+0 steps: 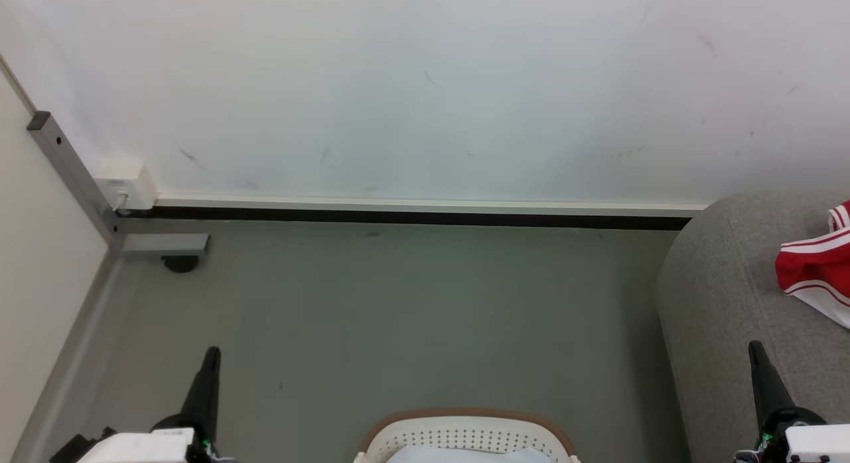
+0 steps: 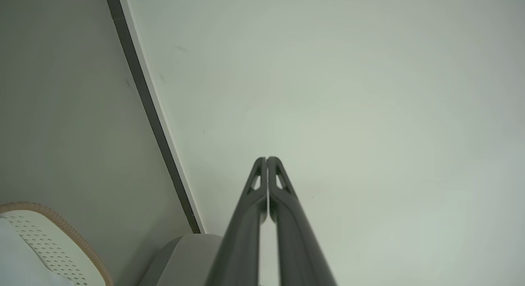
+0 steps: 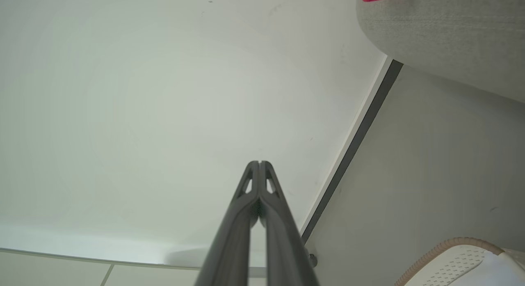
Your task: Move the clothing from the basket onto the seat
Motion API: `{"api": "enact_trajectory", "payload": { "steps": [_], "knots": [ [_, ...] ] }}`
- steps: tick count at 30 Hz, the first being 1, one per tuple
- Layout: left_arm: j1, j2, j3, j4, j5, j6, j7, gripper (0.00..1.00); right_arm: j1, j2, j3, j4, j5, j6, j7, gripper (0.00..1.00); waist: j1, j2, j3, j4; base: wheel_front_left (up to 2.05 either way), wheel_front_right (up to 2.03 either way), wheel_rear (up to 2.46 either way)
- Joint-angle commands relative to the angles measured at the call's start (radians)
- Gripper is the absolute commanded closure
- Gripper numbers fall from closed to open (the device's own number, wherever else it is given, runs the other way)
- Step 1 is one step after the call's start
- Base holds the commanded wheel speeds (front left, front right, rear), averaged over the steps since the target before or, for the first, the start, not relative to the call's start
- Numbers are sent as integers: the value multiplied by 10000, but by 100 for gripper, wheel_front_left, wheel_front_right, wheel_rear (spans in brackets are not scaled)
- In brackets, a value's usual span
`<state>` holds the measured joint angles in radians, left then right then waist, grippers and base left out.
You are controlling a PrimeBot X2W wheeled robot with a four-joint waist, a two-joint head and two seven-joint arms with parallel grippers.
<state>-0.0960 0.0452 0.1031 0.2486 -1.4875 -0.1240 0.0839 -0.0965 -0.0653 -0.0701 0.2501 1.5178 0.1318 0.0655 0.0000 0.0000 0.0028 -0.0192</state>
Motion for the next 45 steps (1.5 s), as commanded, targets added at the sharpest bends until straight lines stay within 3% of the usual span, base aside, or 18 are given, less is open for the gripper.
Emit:
{"api": "enact_trajectory", "payload": {
  "steps": [1, 17, 45],
  "knots": [
    [-116, 79, 52, -49, -270, -59, 55, 100, -109, -17, -74, -82, 258, -18, 72, 100, 0, 0, 0, 18, 0, 0, 0],
    [-182, 84, 137, -38, -1336, -100, 348, 100, -162, 18, -298, -89, 1136, -21, 373, 100, 0, 0, 2, 192, 0, 0, 0],
    [-176, 82, 129, -39, -1311, -99, 342, 100, -166, 61, -347, -79, 1035, -21, 417, 100, 0, 0, 2, 192, 0, 0, 0]
  ]
}}
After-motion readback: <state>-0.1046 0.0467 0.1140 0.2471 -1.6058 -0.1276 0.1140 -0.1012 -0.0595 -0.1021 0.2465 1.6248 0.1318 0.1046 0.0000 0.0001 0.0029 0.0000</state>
